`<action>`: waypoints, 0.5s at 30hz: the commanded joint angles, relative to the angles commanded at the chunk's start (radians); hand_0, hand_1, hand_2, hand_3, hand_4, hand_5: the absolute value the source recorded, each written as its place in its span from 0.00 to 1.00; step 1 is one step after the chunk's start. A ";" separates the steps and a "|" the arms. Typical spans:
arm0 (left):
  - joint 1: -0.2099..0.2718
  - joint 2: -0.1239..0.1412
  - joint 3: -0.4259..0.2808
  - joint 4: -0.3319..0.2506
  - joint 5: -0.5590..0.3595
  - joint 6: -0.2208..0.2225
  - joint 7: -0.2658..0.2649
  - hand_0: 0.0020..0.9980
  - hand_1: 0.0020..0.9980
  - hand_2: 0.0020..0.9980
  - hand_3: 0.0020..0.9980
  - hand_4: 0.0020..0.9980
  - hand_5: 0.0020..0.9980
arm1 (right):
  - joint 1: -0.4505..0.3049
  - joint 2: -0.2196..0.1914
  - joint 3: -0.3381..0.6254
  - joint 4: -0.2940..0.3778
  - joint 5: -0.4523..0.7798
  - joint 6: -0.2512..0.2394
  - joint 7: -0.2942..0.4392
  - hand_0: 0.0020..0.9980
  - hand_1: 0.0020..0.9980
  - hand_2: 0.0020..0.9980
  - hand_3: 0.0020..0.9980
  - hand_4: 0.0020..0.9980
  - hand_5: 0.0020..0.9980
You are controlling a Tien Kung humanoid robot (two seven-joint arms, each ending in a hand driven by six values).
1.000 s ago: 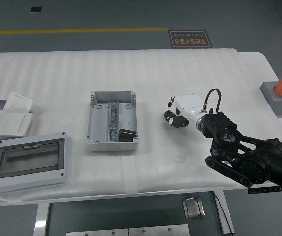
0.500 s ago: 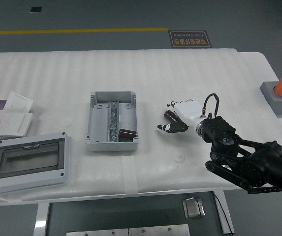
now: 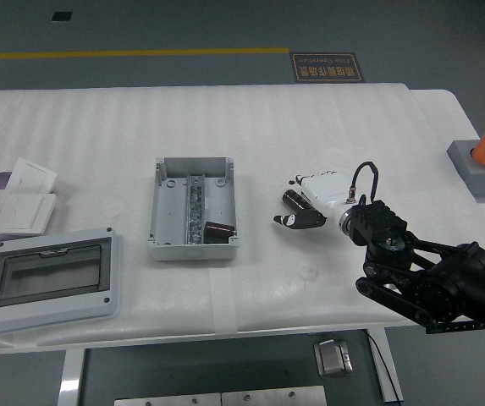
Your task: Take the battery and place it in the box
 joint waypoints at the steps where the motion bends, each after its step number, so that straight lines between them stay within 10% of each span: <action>1: 0.000 0.000 0.000 0.000 0.001 0.000 0.000 0.63 0.66 0.53 0.59 0.51 0.41 | 0.000 -0.001 -0.001 0.000 -0.001 -0.001 0.000 0.80 0.69 0.64 0.77 0.79 0.71; 15: -0.003 0.001 -0.009 -0.004 0.012 0.002 -0.003 0.63 0.66 0.53 0.59 0.51 0.42 | -0.003 0.007 -0.016 -0.012 0.002 -0.015 0.002 0.69 0.60 0.47 0.69 0.52 0.45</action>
